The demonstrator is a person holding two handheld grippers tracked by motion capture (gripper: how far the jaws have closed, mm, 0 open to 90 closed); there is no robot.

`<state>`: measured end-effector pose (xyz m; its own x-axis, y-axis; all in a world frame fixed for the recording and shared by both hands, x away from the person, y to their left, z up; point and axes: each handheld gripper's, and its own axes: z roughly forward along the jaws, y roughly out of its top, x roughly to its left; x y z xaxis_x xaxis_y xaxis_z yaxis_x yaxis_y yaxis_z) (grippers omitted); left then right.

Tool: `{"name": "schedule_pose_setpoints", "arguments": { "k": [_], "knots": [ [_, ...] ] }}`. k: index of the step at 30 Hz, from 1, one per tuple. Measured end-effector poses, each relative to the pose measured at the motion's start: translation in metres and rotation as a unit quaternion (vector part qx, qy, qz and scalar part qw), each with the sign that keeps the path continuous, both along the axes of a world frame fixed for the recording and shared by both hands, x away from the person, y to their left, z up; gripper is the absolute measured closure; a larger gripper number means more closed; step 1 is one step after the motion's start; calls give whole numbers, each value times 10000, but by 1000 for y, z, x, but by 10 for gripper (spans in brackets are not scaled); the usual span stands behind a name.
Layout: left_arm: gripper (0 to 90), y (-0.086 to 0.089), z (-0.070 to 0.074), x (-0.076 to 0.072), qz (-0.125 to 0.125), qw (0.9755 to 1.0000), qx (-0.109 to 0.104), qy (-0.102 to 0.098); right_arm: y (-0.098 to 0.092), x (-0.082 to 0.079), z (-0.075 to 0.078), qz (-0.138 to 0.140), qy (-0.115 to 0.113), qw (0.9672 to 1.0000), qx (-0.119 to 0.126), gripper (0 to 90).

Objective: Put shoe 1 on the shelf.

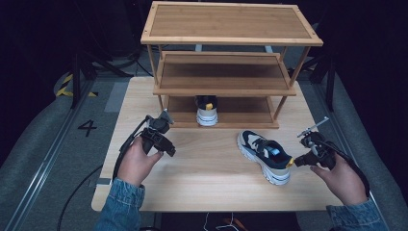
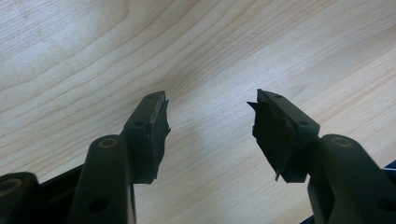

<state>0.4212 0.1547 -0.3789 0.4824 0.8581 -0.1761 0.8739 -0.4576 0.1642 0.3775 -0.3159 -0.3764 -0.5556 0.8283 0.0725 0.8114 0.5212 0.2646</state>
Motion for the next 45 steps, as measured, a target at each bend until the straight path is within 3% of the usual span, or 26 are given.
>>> {"name": "schedule_pose_setpoints", "arguments": {
  "k": [4,7,11,23,26,28,31,36,37,40,45],
  "knots": [
    [444,-2,-2,0,-33,10000,24,21,5,2,-7,48,49,10000,54,807],
    [444,-2,-2,0,-37,10000,17,23,10,1,-6,109,27,9999,-72,812],
    [443,-2,-2,1,-65,10000,42,33,15,-3,-4,208,117,9997,-8,795],
    [442,-5,-3,2,-89,9999,20,75,53,-17,-4,952,262,9950,112,720],
    [441,-5,-3,2,-103,9999,25,71,55,-17,-5,976,342,9946,89,685],
    [441,-4,-3,1,-74,10000,11,65,51,-19,2,907,250,9954,193,580],
    [437,-3,-4,1,-60,9999,44,68,51,-22,8,921,225,9952,228,540],
    [425,-1,-5,-3,-36,9999,103,95,65,-34,28,1371,-172,9901,240,427],
    [425,0,-5,-4,-21,9999,102,108,65,-34,28,1371,-172,9901,240,427],
    [421,8,-6,-9,84,9999,102,88,79,-35,34,1569,-379,9861,381,404],
    [420,18,-6,-14,224,9997,77,91,91,-27,26,1685,-295,9848,312,405]
  ]
}}
